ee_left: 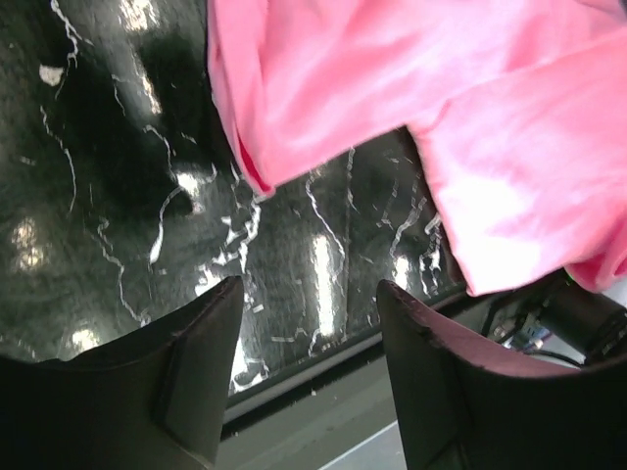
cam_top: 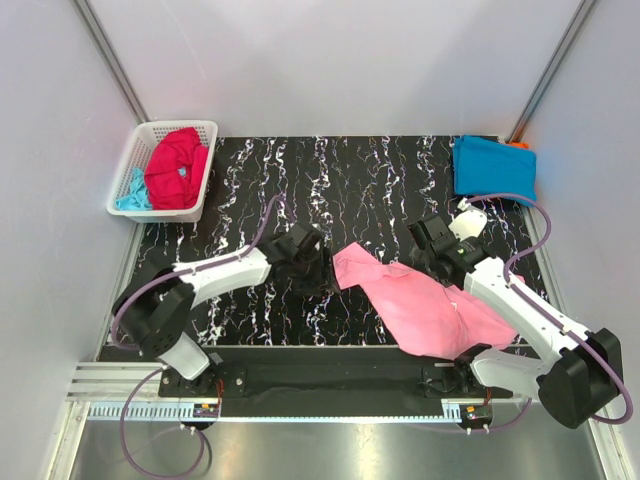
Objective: Fold and stack the t-shirts
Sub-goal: Flatten the tshirt out
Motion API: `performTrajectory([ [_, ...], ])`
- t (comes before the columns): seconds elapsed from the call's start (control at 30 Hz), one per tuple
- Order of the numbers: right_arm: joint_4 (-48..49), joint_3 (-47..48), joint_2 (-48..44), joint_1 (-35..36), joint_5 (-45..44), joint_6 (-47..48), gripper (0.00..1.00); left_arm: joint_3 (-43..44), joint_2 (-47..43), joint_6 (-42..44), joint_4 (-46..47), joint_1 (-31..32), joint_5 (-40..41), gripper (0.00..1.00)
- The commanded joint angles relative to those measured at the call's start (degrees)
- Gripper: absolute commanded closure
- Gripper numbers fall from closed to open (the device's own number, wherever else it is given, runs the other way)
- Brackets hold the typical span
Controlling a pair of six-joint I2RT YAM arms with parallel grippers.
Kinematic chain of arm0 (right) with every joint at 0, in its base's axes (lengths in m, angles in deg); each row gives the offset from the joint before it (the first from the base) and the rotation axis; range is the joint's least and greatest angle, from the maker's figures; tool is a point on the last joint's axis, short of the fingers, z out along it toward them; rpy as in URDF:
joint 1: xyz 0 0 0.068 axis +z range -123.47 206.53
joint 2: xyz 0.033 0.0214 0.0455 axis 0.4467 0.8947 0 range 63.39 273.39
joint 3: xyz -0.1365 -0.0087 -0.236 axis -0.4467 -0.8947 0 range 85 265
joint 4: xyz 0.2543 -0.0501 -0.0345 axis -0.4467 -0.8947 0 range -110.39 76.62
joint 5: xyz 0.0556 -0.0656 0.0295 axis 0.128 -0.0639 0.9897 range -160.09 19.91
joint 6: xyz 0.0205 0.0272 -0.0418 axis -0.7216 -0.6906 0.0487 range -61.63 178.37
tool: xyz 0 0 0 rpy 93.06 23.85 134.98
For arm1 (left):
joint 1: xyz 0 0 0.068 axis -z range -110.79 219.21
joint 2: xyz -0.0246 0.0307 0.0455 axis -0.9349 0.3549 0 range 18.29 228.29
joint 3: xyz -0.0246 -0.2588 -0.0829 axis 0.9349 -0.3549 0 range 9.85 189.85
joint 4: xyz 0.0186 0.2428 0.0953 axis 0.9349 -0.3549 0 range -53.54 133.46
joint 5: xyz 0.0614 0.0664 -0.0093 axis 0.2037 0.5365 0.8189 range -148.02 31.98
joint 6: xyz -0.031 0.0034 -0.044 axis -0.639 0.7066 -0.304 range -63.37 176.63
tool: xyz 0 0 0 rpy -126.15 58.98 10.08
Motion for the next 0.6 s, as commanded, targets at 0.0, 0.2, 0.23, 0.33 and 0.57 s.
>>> performTrajectory([
  [0.0,0.02,0.11,-1.09,-0.42,-0.06,-0.95,0.06,2.77,3.74,-0.10,4.33,-0.04,-0.30,0.40],
  [0.2,-0.07,0.37,-1.44,-0.42,-0.15,-0.16,0.06,5.24,7.18,1.13,3.72,-0.04,5.76,0.45],
  [0.23,0.02,0.37,-1.53,-0.42,-0.24,-0.16,0.06,5.50,7.97,1.22,3.63,-0.04,6.47,0.46],
  [0.33,0.02,0.37,-1.36,-0.33,-0.41,0.11,0.06,6.02,9.12,1.66,3.54,-0.04,8.31,0.49],
  [0.57,0.28,0.46,-0.74,-0.33,-0.33,0.37,0.05,6.90,10.87,2.36,3.10,-0.04,11.40,0.55],
])
